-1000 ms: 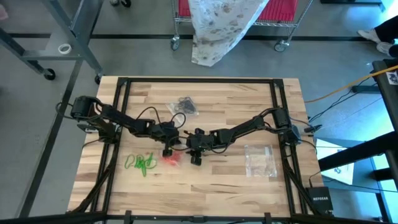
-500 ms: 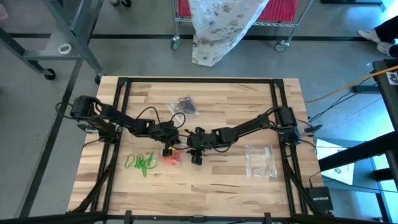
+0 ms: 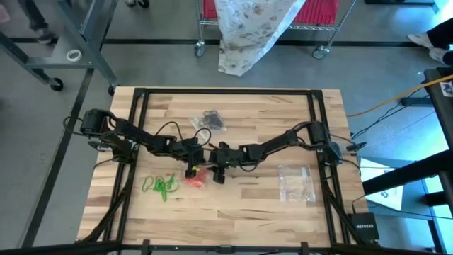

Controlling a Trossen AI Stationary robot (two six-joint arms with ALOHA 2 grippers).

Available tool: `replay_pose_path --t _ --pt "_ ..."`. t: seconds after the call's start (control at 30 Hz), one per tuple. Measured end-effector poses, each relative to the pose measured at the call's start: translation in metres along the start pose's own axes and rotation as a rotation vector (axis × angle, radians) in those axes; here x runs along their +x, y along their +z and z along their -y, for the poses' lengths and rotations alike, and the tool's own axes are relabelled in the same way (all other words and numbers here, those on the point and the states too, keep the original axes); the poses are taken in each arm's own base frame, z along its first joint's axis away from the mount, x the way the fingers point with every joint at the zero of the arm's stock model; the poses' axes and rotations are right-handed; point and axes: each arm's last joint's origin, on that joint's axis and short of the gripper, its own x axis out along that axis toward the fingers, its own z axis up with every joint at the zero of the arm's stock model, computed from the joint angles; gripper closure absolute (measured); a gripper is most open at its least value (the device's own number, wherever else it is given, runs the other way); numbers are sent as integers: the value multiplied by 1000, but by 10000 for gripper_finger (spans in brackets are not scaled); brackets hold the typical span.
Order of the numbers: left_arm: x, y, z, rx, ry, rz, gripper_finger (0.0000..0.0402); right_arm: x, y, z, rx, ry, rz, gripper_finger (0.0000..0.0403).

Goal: Sort rubber bands
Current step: Close the transparent zip bag

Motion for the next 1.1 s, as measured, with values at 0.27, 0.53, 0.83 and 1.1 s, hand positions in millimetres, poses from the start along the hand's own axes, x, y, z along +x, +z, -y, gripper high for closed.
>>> replay_pose_path --t 0.27,0.53,0.83,1.1 --pt "0 0 0 3 0 3 400 -3 5 1 0 58 2 271" --pt "0 1 0 1 -1 9 400 -2 7 8 10 16 13 387" --pt "0 1 0 4 -1 11 400 8 -4 12 10 7 -12 399" --pt "0 0 0 4 -1 -1 400 8 -7 12 22 -2 -54 398"
